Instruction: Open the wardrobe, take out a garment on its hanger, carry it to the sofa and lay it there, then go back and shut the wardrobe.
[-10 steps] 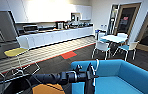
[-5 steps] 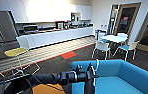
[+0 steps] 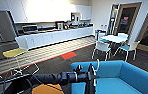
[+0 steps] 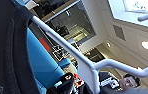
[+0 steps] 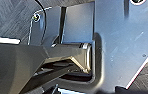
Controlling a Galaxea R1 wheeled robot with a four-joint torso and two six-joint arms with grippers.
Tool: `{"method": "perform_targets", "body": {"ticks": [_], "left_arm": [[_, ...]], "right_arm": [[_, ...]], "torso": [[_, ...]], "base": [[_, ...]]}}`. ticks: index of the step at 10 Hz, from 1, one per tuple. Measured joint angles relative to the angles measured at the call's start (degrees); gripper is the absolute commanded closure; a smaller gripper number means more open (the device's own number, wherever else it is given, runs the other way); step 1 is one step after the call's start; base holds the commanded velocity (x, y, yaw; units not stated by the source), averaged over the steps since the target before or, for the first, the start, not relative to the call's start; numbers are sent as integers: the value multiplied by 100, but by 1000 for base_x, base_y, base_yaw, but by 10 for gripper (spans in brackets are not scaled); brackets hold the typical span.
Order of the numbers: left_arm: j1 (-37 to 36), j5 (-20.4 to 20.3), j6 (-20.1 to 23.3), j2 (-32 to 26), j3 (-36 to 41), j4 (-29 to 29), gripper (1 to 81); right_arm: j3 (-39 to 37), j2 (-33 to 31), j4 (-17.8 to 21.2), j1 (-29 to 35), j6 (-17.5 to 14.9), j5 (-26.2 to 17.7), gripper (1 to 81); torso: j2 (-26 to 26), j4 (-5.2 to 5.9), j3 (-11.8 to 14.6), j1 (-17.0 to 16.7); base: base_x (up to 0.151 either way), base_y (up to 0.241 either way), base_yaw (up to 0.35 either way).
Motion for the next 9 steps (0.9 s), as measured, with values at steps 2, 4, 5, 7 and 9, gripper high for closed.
{"method": "perform_targets", "body": {"ticks": [2, 4, 5, 7, 9], "left_arm": [[0, 0, 0, 5, 0, 1, 811], [0, 1, 0, 41, 0, 1, 811], [0, 4, 0, 50, 0, 1, 811], [0, 1, 0, 52, 0, 1, 811], [0, 6, 2, 52, -33, 1, 811]], "right_arm": [[0, 0, 2, -22, 1, -6, 10], [0, 0, 0, -20, 0, -4, 10], [0, 0, 2, -20, 0, -6, 10], [0, 0, 0, -18, -2, -4, 10], [0, 0, 0, 24, -2, -1, 10]], "torso": [[0, 0, 0, -2], [0, 0, 0, 0], [0, 0, 0, 2], [0, 0, 0, 2], [5, 0, -2, 6]], "base": [[88, 0, 0], [88, 0, 0], [88, 0, 0], [42, 0, 0], [0, 0, 0]]}}
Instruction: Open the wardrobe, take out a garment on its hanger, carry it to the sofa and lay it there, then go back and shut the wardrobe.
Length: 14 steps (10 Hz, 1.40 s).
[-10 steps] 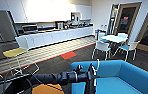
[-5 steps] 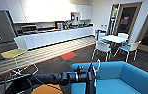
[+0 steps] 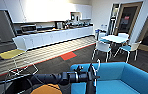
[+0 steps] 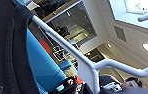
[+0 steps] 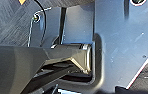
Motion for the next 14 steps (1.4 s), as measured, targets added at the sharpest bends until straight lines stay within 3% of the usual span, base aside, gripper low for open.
{"method": "perform_targets", "body": {"ticks": [4, 8, 14], "left_arm": [[-15, 46, 0, 127, -52, 13, 811], [-34, 238, 22, 700, -780, 30, 811], [-616, 300, -61, 1557, -1178, 13, 811]], "right_arm": [[0, 0, 2, -27, 4, 4, 10], [-1, 0, 5, 12, 4, 4, 10], [-1, 0, 6, 67, 2, 37, 10]], "torso": [[-2, 0, -74, -6], [0, 0, -671, -2], [4, 0, -725, -2]], "base": [[0, 0, 0], [0, 0, 0], [0, 0, 0]]}}
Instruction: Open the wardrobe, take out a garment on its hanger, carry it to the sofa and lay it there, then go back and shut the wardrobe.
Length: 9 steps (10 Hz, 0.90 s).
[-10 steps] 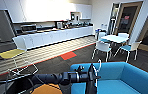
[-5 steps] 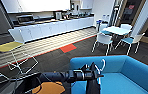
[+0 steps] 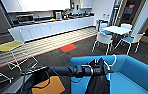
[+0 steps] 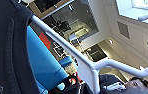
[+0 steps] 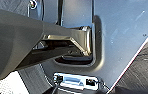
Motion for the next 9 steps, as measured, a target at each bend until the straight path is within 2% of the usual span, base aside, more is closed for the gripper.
{"method": "perform_targets", "body": {"ticks": [4, 6, 9], "left_arm": [[-727, -57, -477, 356, 11, -11, 811], [-1014, -358, -798, 563, 9, -15, 811], [-953, -335, -807, 780, -62, -15, 811]], "right_arm": [[0, 0, 0, 0, -2, 2, 10], [0, 2, 0, 0, -2, 2, 10], [0, 0, 0, 0, -2, 2, 10]], "torso": [[0, 0, -2, 0], [0, 0, -2, 0], [0, 0, -5, 0]], "base": [[0, 0, 0], [0, 0, 0], [0, 0, 0]]}}
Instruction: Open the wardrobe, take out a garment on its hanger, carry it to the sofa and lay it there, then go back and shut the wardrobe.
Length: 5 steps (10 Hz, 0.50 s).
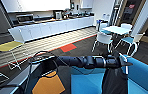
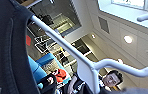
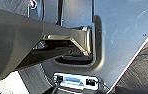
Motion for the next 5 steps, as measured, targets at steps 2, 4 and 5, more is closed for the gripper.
{"method": "perform_targets", "body": {"ticks": [2, 4, 5], "left_arm": [[133, 11, 2, 171, -135, 4, 811], [579, 79, 5, 207, -382, 116, 811], [747, 145, 2, 226, -474, 255, 811]], "right_arm": [[0, 0, 0, 0, 0, -2, 10], [0, 2, 0, 0, 2, -2, 10], [0, 2, 0, 0, 2, -2, 10]], "torso": [[0, 0, 0, 0], [0, 0, 0, 0], [0, 0, 0, 0]], "base": [[0, 0, 0], [0, 0, 0], [0, 0, 0]]}}
